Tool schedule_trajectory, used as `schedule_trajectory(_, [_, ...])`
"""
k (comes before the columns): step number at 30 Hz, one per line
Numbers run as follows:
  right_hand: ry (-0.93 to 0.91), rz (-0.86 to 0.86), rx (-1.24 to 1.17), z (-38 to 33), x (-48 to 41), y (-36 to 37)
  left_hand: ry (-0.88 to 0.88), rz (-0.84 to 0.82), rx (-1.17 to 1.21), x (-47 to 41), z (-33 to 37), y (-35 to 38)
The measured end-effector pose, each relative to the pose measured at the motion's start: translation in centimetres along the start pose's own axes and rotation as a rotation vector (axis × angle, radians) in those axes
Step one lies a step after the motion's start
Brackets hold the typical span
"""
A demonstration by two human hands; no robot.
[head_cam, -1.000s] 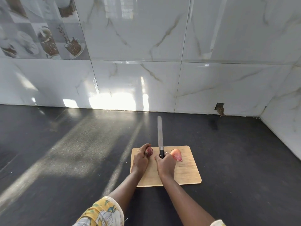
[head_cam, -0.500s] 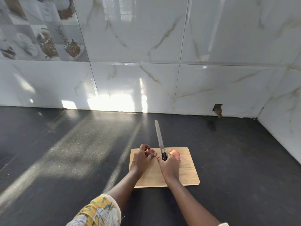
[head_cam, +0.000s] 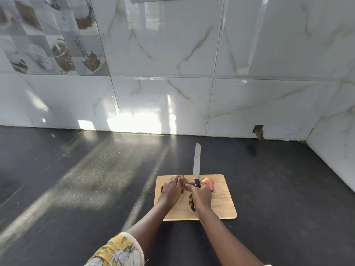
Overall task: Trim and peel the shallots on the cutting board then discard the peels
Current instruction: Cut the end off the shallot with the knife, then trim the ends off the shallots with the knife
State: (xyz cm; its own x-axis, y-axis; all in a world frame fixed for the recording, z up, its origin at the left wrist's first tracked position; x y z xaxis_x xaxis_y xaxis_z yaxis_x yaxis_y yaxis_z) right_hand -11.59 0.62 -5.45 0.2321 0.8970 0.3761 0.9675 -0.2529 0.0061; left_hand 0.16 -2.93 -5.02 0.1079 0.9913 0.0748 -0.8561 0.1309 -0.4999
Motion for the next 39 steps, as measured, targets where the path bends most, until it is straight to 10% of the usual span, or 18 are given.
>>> schedule_trajectory(39, [0.078, -0.032, 0.003, 0.7, -0.9, 0.4, 0.137, -0.007, -0.129, 0.6, -1.3, -0.6])
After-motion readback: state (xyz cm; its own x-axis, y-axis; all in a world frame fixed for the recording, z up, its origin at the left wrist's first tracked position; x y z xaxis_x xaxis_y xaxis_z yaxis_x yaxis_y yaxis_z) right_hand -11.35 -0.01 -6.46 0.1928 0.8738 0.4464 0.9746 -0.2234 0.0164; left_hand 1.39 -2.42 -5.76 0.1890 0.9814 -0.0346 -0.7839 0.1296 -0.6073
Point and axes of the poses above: each hand's wrist, its own x-axis away from the middle knuckle, its own y-axis out of the palm, z = x × y, the point moved 6 cm from there along -x, towards the middle knuckle, and after that the axes turned 4 degrees about -z, right-handed, at the moved point
